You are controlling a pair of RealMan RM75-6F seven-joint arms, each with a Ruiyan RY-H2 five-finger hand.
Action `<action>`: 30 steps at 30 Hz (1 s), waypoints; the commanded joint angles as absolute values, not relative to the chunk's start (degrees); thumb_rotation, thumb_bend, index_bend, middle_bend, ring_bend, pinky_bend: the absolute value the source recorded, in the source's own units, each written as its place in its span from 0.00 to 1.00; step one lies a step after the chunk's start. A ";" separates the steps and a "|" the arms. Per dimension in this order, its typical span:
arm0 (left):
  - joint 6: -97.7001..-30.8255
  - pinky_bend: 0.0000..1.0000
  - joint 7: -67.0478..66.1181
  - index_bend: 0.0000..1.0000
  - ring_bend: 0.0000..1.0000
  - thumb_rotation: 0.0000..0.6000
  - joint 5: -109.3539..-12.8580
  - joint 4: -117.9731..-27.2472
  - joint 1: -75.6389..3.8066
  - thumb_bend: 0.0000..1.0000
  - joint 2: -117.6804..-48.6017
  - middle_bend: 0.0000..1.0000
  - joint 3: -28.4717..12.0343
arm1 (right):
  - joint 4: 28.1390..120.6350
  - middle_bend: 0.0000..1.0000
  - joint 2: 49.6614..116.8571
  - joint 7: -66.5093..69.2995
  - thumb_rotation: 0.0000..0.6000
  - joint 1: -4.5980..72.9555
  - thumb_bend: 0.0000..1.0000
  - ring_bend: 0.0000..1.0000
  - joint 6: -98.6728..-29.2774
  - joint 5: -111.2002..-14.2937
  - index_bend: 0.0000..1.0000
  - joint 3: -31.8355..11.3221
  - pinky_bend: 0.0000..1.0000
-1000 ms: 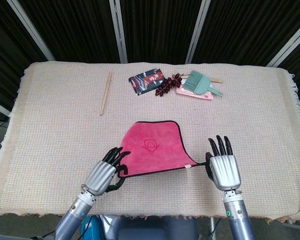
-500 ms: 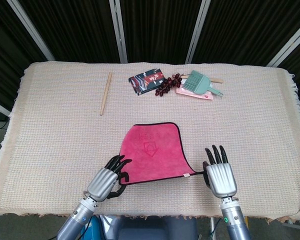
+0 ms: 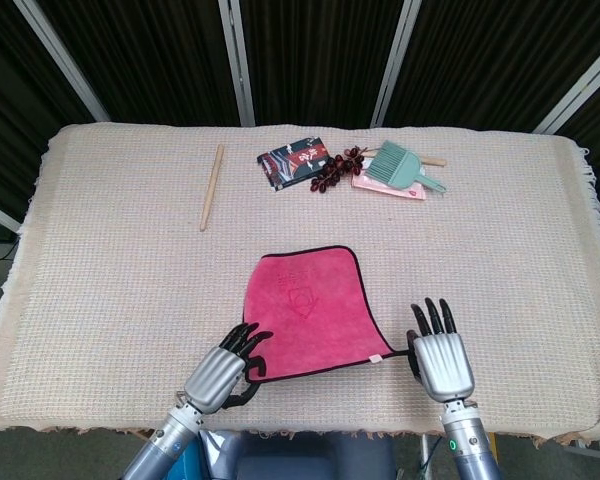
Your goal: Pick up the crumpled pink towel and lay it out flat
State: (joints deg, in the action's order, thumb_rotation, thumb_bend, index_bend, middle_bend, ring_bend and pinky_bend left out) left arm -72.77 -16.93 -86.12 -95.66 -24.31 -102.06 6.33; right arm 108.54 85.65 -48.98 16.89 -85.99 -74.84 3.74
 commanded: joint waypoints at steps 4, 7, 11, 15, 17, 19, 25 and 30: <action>-72.25 0.00 -17.10 0.62 0.00 1.00 -86.43 -95.14 -23.91 0.53 -102.99 0.11 6.37 | 108.27 0.18 85.44 -48.79 1.00 16.40 0.56 0.02 -85.66 -74.91 0.63 3.56 0.00; -71.89 0.00 -17.23 0.62 0.00 1.00 -86.46 -94.74 -23.66 0.53 -103.73 0.11 6.34 | 108.02 0.18 85.32 -48.56 1.00 16.11 0.56 0.02 -85.43 -74.90 0.63 3.44 0.00; -71.41 0.00 -17.48 0.62 0.00 1.00 -86.53 -94.27 -23.54 0.53 -104.71 0.11 6.10 | 107.75 0.18 85.14 -48.25 1.00 15.77 0.56 0.02 -85.23 -74.87 0.63 3.26 0.00; -70.80 0.00 -17.88 0.62 0.00 1.00 -86.43 -93.76 -23.46 0.53 -105.91 0.11 5.72 | 107.48 0.18 84.85 -47.98 1.00 15.43 0.56 0.02 -85.11 -74.80 0.64 2.93 0.00; -70.52 0.00 -18.22 0.62 0.00 1.00 -86.47 -93.44 -23.44 0.53 -106.43 0.11 5.66 | 107.45 0.18 84.64 -47.80 1.00 15.29 0.56 0.02 -85.03 -74.73 0.64 2.78 0.00; -70.39 0.00 -18.46 0.62 0.00 1.00 -86.52 -93.16 -23.36 0.53 -106.93 0.11 5.57 | 107.39 0.18 84.42 -47.61 1.00 15.15 0.56 0.02 -84.97 -74.67 0.64 2.60 0.00; -69.88 0.00 -19.12 0.62 0.00 1.00 -86.36 -92.49 -23.14 0.53 -108.23 0.11 5.17 | 106.91 0.18 84.01 -47.08 1.00 15.00 0.56 0.02 -84.44 -74.05 0.64 1.70 0.00; -69.42 0.00 -19.79 0.62 0.00 1.00 -86.30 -92.09 -22.96 0.53 -108.96 0.11 5.13 | 106.29 0.18 83.81 -46.93 1.00 14.88 0.57 0.02 -84.13 -73.45 0.64 0.95 0.00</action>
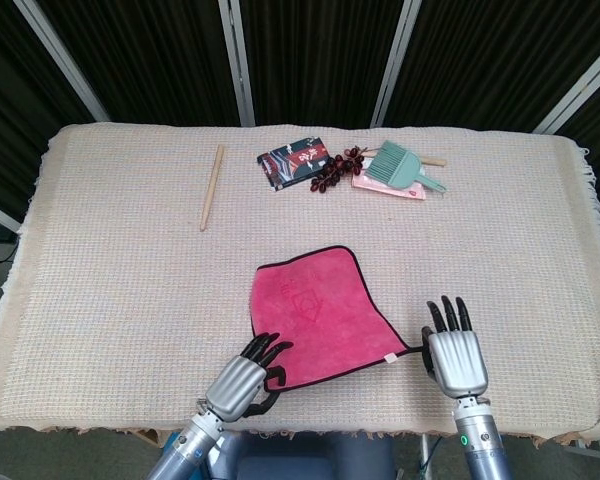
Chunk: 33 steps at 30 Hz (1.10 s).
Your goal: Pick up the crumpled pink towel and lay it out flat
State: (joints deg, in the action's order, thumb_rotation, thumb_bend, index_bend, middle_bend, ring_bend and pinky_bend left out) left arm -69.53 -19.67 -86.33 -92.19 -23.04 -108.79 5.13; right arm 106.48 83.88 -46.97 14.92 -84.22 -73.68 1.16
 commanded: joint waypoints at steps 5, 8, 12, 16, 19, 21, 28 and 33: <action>-69.13 0.00 -20.07 0.62 0.00 1.00 -86.36 -91.92 -22.70 0.53 -109.57 0.11 5.27 | 105.83 0.18 83.51 -46.55 1.00 14.67 0.56 0.02 -83.96 -72.79 0.64 0.25 0.00; -68.98 0.00 -20.04 0.62 0.00 1.00 -86.28 -91.91 -22.51 0.53 -109.78 0.11 5.37 | 105.61 0.18 83.31 -46.31 1.00 14.57 0.57 0.02 -83.82 -72.43 0.64 -0.07 0.00; -68.71 0.00 -20.16 0.62 0.00 1.00 -86.32 -91.76 -22.32 0.53 -110.26 0.11 5.49 | 105.55 0.18 83.11 -46.33 1.00 14.41 0.57 0.02 -83.67 -72.11 0.64 -0.30 0.00; -68.46 0.00 -20.42 0.62 0.00 1.00 -86.49 -91.58 -22.22 0.53 -111.03 0.11 5.49 | 105.86 0.18 82.93 -46.65 1.00 14.35 0.57 0.02 -83.75 -72.28 0.64 -0.53 0.00; -68.37 0.00 -20.78 0.62 0.00 1.00 -86.59 -91.48 -22.21 0.53 -111.56 0.11 5.26 | 105.86 0.18 82.71 -46.63 1.00 14.21 0.57 0.02 -83.89 -72.26 0.64 -0.73 0.00; -68.18 0.00 -20.96 0.62 0.00 1.00 -86.55 -91.45 -22.24 0.53 -112.08 0.11 4.99 | 105.76 0.18 82.54 -46.56 1.00 14.08 0.57 0.02 -83.91 -72.11 0.64 -0.86 0.00; -67.69 0.00 -21.84 0.62 0.00 1.00 -86.53 -91.23 -22.33 0.53 -113.47 0.11 4.47 | 105.33 0.18 82.17 -46.12 1.00 13.86 0.57 0.02 -83.93 -71.57 0.64 -1.55 0.00; -67.04 0.00 -22.78 0.59 0.00 1.00 -86.11 -91.17 -22.33 0.46 -113.75 0.09 4.56 | 104.98 0.17 81.93 -45.62 1.00 13.68 0.57 0.01 -83.65 -71.11 0.58 -1.72 0.00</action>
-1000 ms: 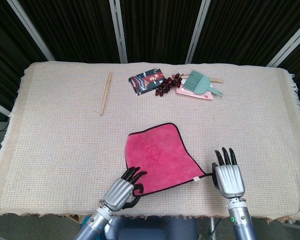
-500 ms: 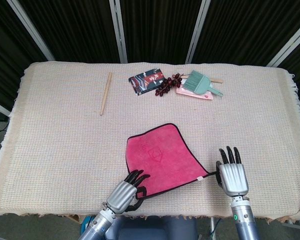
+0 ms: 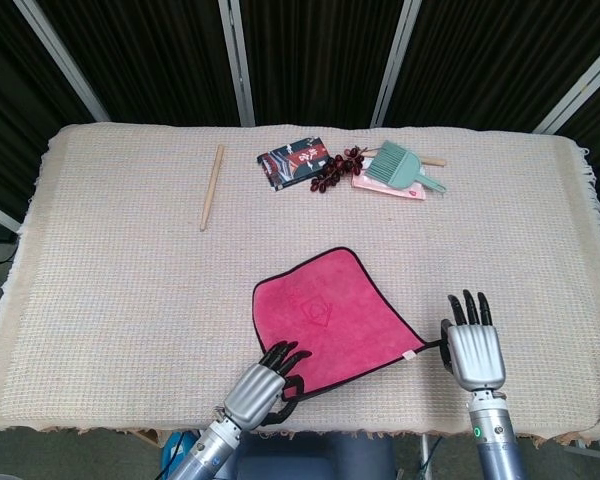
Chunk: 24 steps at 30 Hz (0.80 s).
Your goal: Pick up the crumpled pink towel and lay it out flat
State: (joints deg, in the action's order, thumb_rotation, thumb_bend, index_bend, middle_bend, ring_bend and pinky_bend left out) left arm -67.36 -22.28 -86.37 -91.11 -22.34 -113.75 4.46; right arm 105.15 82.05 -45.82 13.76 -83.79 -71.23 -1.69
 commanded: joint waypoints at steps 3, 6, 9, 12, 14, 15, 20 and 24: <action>-66.24 0.00 -23.84 0.55 0.00 1.00 -85.43 -91.49 -22.40 0.38 -113.42 0.06 4.77 | 105.08 0.17 81.73 -45.79 1.00 13.58 0.57 0.00 -83.47 -71.01 0.36 -1.57 0.00; -65.34 0.00 -24.81 0.47 0.00 1.00 -84.45 -92.38 -22.42 0.33 -112.68 0.04 5.04 | 105.27 0.14 81.58 -46.26 1.00 13.44 0.57 0.00 -83.40 -70.95 0.15 -1.33 0.00; -64.91 0.00 -25.39 0.32 0.00 1.00 -84.01 -93.09 -22.48 0.31 -112.01 0.02 5.09 | 105.58 0.12 81.67 -46.86 1.00 13.35 0.57 0.00 -83.35 -70.75 0.02 -1.20 0.00; -64.55 0.00 -25.58 0.23 0.00 1.00 -83.54 -93.96 -22.52 0.30 -111.32 0.00 5.04 | 105.66 0.10 81.98 -47.04 1.00 13.22 0.57 0.00 -83.54 -71.02 0.00 -1.11 0.00; -64.38 0.00 -25.57 0.21 0.00 1.00 -83.40 -94.47 -22.59 0.30 -110.92 0.00 4.98 | 105.68 0.09 82.14 -47.32 1.00 13.13 0.57 0.00 -83.76 -71.23 0.00 -1.05 0.00; -64.36 0.00 -25.50 0.21 0.00 1.00 -83.37 -94.76 -22.60 0.30 -110.70 0.00 4.92 | 105.72 0.08 82.21 -47.42 1.00 13.10 0.57 0.00 -83.87 -71.40 0.00 -1.02 0.00; -64.38 0.00 -24.44 0.20 0.00 1.00 -83.51 -96.43 -22.65 0.28 -109.28 0.00 4.83 | 105.97 0.05 82.39 -47.95 1.00 12.74 0.57 0.00 -84.88 -72.56 0.00 -0.91 0.00; -65.46 0.00 -24.32 0.21 0.00 1.00 -84.94 -97.19 -22.66 0.25 -107.60 0.00 4.83 | 106.48 0.03 82.12 -47.26 1.00 12.11 0.57 0.00 -86.34 -74.24 0.00 -0.82 0.00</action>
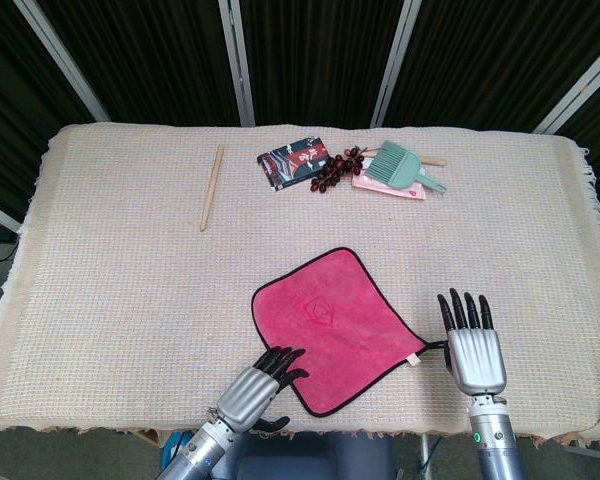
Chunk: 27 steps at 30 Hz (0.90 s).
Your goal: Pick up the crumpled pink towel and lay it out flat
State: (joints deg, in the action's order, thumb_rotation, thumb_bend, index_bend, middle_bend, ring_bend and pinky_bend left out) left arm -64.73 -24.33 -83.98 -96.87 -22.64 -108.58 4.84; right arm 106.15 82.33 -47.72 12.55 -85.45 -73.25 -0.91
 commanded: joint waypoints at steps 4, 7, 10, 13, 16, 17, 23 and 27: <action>-67.00 0.00 -25.31 0.23 0.00 1.00 -86.93 -97.05 -22.91 0.24 -105.30 0.01 4.28 | 107.48 0.03 81.54 -45.32 1.00 11.29 0.57 0.00 -87.66 -75.28 0.00 -1.05 0.00; -67.82 0.00 -26.20 0.22 0.00 1.00 -87.23 -97.51 -23.10 0.38 -102.63 0.02 3.34 | 109.26 0.03 80.91 -42.28 1.00 10.48 0.57 0.00 -88.39 -75.54 0.00 -1.40 0.00; -67.75 0.00 -27.58 0.21 0.00 1.00 -86.07 -98.47 -23.38 0.52 -100.06 0.03 2.08 | 109.86 0.03 80.64 -39.71 1.00 9.83 0.57 0.00 -89.11 -76.36 0.00 -1.55 0.00; -67.68 0.00 -28.90 0.24 0.00 1.00 -84.67 -99.23 -23.81 0.54 -97.98 0.04 0.34 | 109.72 0.03 80.89 -38.03 1.00 9.34 0.57 0.00 -89.72 -77.38 0.00 -1.54 0.00; -67.65 0.00 -30.46 0.26 0.00 1.00 -83.62 -98.87 -24.56 0.53 -96.62 0.04 -1.78 | 109.19 0.03 81.56 -36.62 1.00 9.05 0.57 0.00 -89.58 -78.00 0.00 -1.25 0.00; -67.45 0.00 -31.35 0.26 0.00 1.00 -83.18 -98.37 -24.91 0.54 -96.18 0.04 -2.46 | 109.13 0.03 81.77 -36.06 1.00 8.97 0.57 0.00 -89.36 -78.02 0.00 -1.14 0.00; -64.30 0.00 -39.33 0.27 0.00 1.00 -76.80 -96.95 -27.22 0.64 -94.49 0.04 -5.76 | 107.70 0.03 83.00 -34.29 1.00 8.94 0.57 0.00 -88.21 -78.24 0.00 -1.11 0.00; -62.70 0.00 -43.75 0.28 0.00 1.00 -72.14 -96.42 -28.59 0.65 -95.25 0.04 -6.99 | 107.70 0.03 83.20 -33.72 1.00 9.04 0.57 0.00 -87.94 -78.74 0.00 -1.50 0.00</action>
State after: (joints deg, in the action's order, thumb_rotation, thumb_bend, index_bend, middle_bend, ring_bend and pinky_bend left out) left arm -63.97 -41.50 -74.64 -97.03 -27.47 -95.00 -5.91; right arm 107.73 83.17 -33.84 9.01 -88.00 -78.58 -1.40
